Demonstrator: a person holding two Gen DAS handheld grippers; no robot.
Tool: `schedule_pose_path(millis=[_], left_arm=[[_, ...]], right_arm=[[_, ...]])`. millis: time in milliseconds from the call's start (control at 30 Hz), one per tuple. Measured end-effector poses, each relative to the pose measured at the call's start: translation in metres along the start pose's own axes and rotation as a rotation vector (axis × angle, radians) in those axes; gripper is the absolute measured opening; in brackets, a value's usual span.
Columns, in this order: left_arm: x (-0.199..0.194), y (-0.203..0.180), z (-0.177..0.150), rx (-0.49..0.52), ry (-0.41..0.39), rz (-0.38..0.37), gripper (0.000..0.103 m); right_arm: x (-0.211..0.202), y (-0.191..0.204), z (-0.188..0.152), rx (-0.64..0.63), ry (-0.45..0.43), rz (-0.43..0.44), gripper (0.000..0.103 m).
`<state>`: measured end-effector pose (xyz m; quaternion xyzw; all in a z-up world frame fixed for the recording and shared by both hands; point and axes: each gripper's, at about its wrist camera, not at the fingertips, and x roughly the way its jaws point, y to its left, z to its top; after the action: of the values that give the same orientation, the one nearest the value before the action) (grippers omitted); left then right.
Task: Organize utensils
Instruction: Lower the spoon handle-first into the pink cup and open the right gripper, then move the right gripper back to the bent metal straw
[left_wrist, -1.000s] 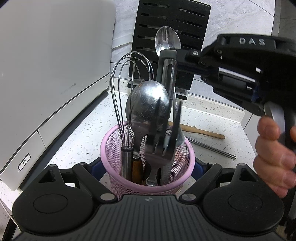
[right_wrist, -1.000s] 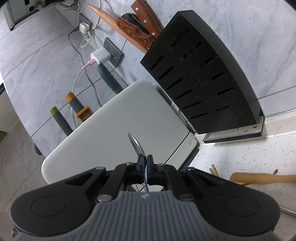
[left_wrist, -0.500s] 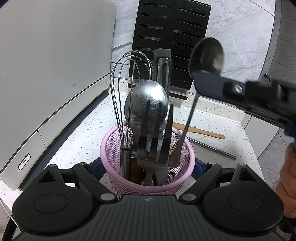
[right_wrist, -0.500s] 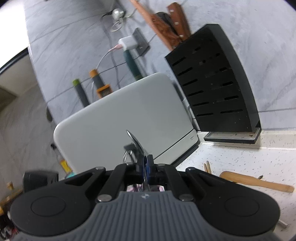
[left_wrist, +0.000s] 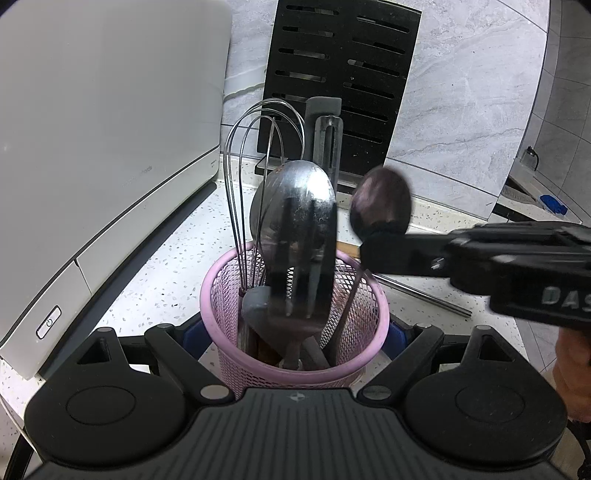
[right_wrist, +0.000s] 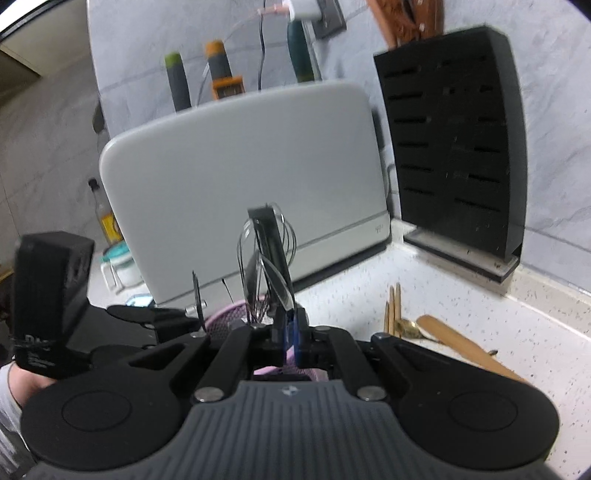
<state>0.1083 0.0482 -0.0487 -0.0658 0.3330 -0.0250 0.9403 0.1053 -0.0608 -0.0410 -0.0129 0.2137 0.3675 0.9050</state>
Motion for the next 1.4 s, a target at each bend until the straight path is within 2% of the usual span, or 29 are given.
schedule_pose_path(millis=[100,233,333,600,800,967,1100,1167,1300,1400], left_arm=[[0.0,0.0,0.0,-0.001,-0.001,0.001,0.103],[0.0,0.0,0.0,0.0,-0.001,0.001,0.103],[0.0,-0.001,0.0,-0.001,-0.001,0.0,0.103],[0.0,0.0,0.0,0.001,-0.001,-0.003,0.103],[0.001,0.0,0.0,0.0,0.0,-0.002,0.103],[0.001,0.0,0.0,-0.001,0.0,-0.001,0.103],[0.001,0.0,0.0,-0.001,0.0,0.0,0.103],[0.0,0.0,0.0,-0.001,0.0,0.001,0.103],[0.0,-0.001,0.0,-0.001,0.0,0.0,0.103],[0.0,-0.001,0.0,-0.001,0.0,0.001,0.103]], right_arm=[[0.009,-0.005,0.002,0.027,0.045,-0.026,0.0],[0.012,-0.012,0.008,0.085,0.081,-0.012,0.0],[0.014,-0.011,0.01,0.084,0.094,-0.014,0.0],[0.002,-0.019,0.016,0.13,0.101,-0.002,0.008],[-0.008,-0.032,0.029,0.116,0.139,-0.057,0.009],[-0.008,-0.039,0.041,0.0,0.21,-0.143,0.009],[-0.003,-0.043,0.043,-0.14,0.269,-0.201,0.01],[0.0,-0.046,0.04,-0.208,0.288,-0.198,0.015],[0.016,-0.051,0.034,-0.327,0.363,-0.2,0.016],[0.03,-0.059,0.03,-0.36,0.439,-0.174,0.016]])
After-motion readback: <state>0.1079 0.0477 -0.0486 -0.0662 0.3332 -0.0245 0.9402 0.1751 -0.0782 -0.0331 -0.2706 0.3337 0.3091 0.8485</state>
